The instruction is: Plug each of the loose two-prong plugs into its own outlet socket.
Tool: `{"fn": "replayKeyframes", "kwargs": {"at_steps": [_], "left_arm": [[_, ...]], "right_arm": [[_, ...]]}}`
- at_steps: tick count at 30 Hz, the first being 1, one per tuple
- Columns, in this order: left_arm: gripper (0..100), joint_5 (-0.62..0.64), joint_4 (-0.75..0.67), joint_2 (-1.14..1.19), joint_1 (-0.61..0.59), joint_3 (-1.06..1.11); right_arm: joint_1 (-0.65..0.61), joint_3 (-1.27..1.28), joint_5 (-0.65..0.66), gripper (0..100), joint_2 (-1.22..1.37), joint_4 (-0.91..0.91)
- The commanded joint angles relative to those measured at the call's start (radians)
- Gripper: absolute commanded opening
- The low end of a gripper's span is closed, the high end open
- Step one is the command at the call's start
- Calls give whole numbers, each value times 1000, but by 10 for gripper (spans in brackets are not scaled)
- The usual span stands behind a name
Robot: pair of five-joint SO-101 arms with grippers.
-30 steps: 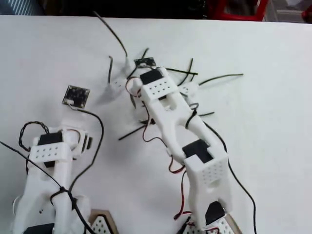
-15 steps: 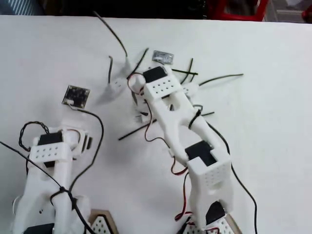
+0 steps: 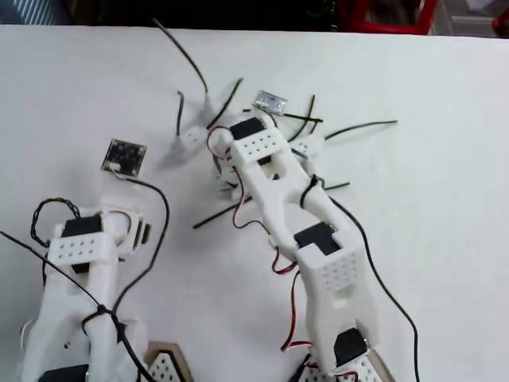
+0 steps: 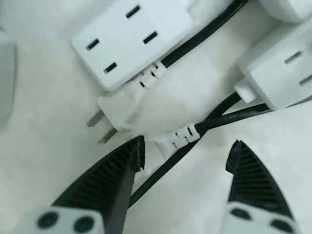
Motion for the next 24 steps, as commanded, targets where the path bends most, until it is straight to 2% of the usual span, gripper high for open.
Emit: {"fn": "replayKeyframes", "kwargs": {"at_steps": [1, 7, 12, 19, 24], "left_arm": [[188, 3, -20, -30, -10, 0], [188, 3, -20, -30, -10, 0], [188, 3, -20, -30, -10, 0], [188, 3, -20, -30, -10, 0], [188, 3, -20, -30, -10, 0]], "right_arm": [[4, -44, -11, 259, -2, -10], [-1, -48, -26, 258, 101, -2], [-7, -49, -20, 224, 140, 99], [-5, -89, 114, 29, 140, 225], [24, -175, 233, 19, 140, 386]]}}
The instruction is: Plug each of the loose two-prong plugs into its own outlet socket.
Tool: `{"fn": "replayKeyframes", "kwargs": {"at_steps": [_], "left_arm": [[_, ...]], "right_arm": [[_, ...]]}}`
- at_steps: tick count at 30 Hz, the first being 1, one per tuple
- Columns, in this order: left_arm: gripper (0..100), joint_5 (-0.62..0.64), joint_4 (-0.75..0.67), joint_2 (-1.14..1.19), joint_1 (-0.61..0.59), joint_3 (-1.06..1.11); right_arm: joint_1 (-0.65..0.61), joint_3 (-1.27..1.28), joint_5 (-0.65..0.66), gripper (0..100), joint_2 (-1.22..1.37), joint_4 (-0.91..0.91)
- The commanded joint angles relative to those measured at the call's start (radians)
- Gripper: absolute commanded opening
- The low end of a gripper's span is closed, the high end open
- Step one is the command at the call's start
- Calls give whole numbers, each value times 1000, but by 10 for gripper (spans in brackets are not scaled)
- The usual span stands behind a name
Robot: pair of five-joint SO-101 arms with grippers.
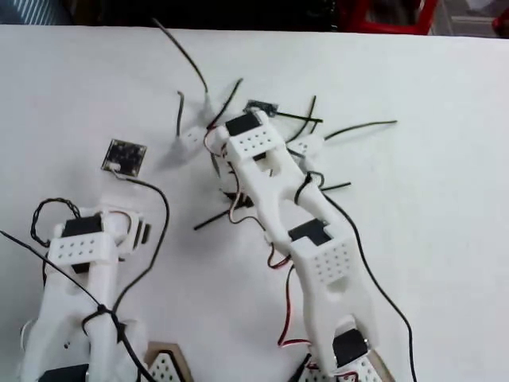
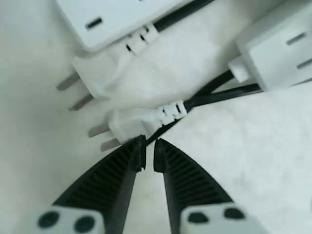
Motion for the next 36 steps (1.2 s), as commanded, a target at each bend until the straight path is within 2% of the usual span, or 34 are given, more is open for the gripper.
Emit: {"fn": "replayKeyframes", "kwargs": {"at_steps": [1, 3, 12, 16, 23, 29, 31, 35, 36], "left_arm": [[188, 3, -20, -30, -10, 0], [188, 3, -20, -30, -10, 0], [188, 3, -20, -30, -10, 0], [188, 3, -20, -30, -10, 0], [188, 3, -20, -30, -10, 0], [188, 3, -20, -30, -10, 0], [188, 3, -20, -30, -10, 0], [188, 3, -20, -30, -12, 0], [188, 3, -20, -30, -12, 0]], "right_arm": [[22, -68, 104, 18, -2, 128], [24, -95, 144, 17, -4, 137], [16, -292, 121, 23, -2, 131], [16, -394, 95, 90, 8, 130], [7, -417, 60, 115, 122, 8], [-50, -417, 61, 115, 213, -2], [-62, -417, 94, 108, 214, 33], [-79, -419, 261, 11, 214, 124], [-81, -410, 304, 18, 214, 136]]}}
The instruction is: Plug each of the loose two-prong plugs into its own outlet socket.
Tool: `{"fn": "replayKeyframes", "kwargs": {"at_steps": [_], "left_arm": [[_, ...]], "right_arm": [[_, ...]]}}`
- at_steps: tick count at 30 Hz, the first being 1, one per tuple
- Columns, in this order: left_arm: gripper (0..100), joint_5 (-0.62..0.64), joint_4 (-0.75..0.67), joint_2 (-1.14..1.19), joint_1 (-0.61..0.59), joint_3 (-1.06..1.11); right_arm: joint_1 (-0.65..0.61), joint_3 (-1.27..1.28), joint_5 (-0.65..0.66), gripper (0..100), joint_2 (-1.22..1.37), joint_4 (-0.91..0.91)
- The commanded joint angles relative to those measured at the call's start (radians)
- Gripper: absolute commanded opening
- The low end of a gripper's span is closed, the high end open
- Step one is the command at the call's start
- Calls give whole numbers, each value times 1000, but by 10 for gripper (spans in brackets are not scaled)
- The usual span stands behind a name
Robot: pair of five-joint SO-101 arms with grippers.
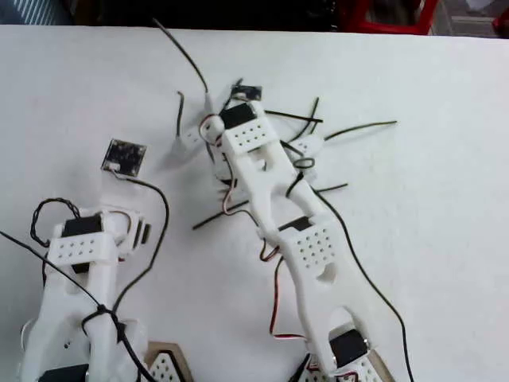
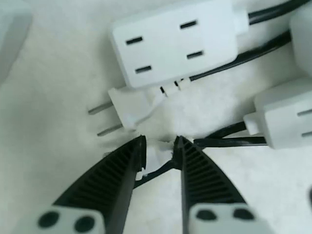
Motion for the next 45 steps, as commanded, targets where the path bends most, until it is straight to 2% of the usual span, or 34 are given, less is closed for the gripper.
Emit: {"fn": "replayKeyframes", "kwargs": {"at_steps": [1, 9, 15, 18, 22, 27, 33, 37, 40, 45], "left_arm": [[188, 3, -20, -30, -10, 0], [188, 3, -20, -30, -10, 0], [188, 3, -20, -30, -10, 0], [188, 3, -20, -30, -10, 0], [188, 3, -20, -30, -10, 0], [188, 3, -20, -30, -10, 0], [188, 3, -20, -30, -10, 0], [188, 3, -20, -30, -10, 0], [188, 3, -20, -30, -10, 0], [188, 3, -20, -30, -10, 0]], "right_arm": [[-50, 21, 150, 26, 1, 56], [-22, 187, 339, 17, -44, 56], [-19, 227, 342, 17, -229, 45], [-27, 233, 341, 17, -291, -30], [-44, 238, 339, 17, -289, -156], [-105, 236, 339, 17, -219, -216], [-128, 235, 344, 17, -94, -120], [-85, 227, 350, 17, -70, 35], [-35, 256, 353, 17, -96, 56], [45, 408, 471, 17, -222, 56]]}}
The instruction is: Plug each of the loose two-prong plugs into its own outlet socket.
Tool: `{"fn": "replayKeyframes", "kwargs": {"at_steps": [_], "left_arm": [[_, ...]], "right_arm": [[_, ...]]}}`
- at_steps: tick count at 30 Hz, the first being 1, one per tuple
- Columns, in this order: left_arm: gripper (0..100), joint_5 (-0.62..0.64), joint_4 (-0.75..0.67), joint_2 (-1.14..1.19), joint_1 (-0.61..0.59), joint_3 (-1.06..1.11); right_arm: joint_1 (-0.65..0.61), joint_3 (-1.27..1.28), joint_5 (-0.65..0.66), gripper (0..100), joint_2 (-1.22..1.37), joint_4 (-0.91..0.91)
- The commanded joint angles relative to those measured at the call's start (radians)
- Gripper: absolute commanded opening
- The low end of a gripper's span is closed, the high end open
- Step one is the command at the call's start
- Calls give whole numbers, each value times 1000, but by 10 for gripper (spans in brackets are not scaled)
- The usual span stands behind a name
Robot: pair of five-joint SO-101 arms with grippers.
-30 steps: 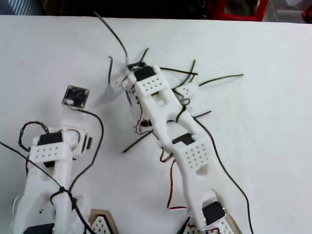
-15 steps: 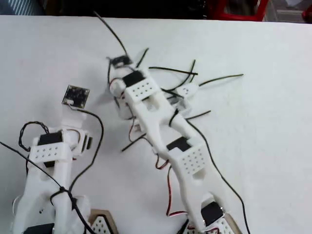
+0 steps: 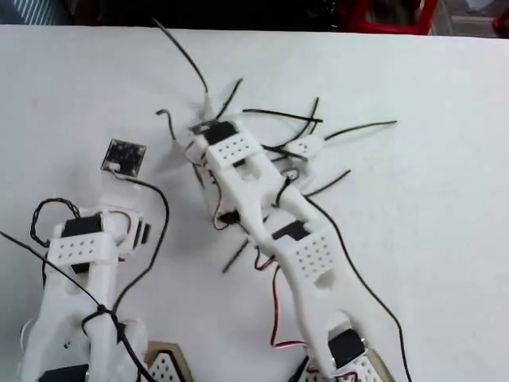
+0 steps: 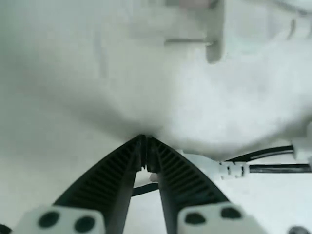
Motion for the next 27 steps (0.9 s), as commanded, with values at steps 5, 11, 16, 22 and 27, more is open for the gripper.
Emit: {"fn": "replayKeyframes", "kwargs": {"at_steps": [5, 11, 16, 22, 27], "left_arm": [[188, 3, -20, -30, -10, 0], [188, 3, -20, -30, -10, 0], [188, 3, -20, -30, -10, 0], [188, 3, -20, -30, -10, 0], [188, 3, -20, -30, -10, 0]], "right_arm": [[183, 298, 164, 17, -274, 36], [328, 419, 236, 17, -507, 36], [384, 471, 203, 17, -656, 35], [384, 563, 35, 22, -668, 22], [389, 666, -80, 124, -671, -35]]}}
